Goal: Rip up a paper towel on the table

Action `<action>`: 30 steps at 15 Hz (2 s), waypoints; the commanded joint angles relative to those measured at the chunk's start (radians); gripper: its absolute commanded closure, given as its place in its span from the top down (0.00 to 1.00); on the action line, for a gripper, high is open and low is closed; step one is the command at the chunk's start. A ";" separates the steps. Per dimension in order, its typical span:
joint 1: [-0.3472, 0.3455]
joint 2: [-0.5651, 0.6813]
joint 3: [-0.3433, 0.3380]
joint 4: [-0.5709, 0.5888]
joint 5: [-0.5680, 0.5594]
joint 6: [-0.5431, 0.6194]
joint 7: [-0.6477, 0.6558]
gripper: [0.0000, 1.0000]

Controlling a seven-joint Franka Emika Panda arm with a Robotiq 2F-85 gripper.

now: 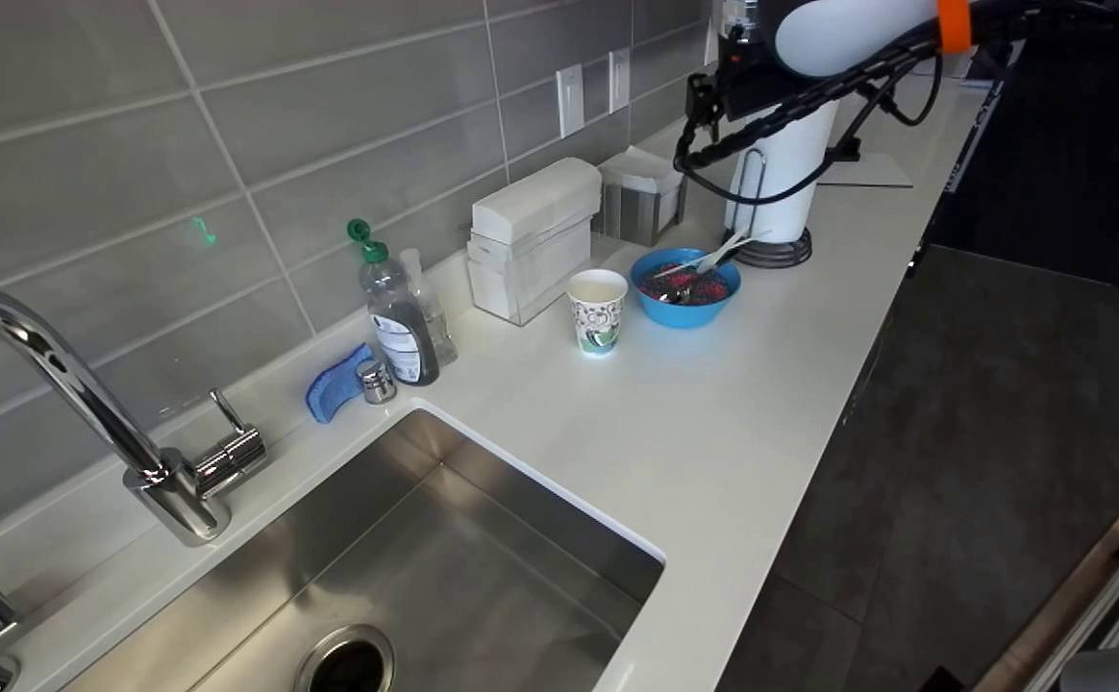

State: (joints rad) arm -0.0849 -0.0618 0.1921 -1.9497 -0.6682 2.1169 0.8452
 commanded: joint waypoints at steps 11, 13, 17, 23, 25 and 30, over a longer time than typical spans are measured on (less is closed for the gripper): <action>0.118 0.260 -0.160 0.324 -0.269 -0.063 -0.068 1.00; 0.123 0.287 -0.170 0.356 -0.285 -0.077 -0.079 1.00; 0.125 0.299 -0.173 0.371 -0.288 -0.078 -0.086 1.00; 0.108 0.365 -0.215 0.432 -0.440 0.047 -0.273 1.00; 0.104 0.387 -0.226 0.448 -0.459 0.060 -0.341 1.00; 0.094 0.434 -0.233 0.473 -0.407 0.029 -0.516 1.00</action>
State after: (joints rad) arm 0.0121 0.3293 -0.0355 -1.5203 -1.1016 2.1611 0.4273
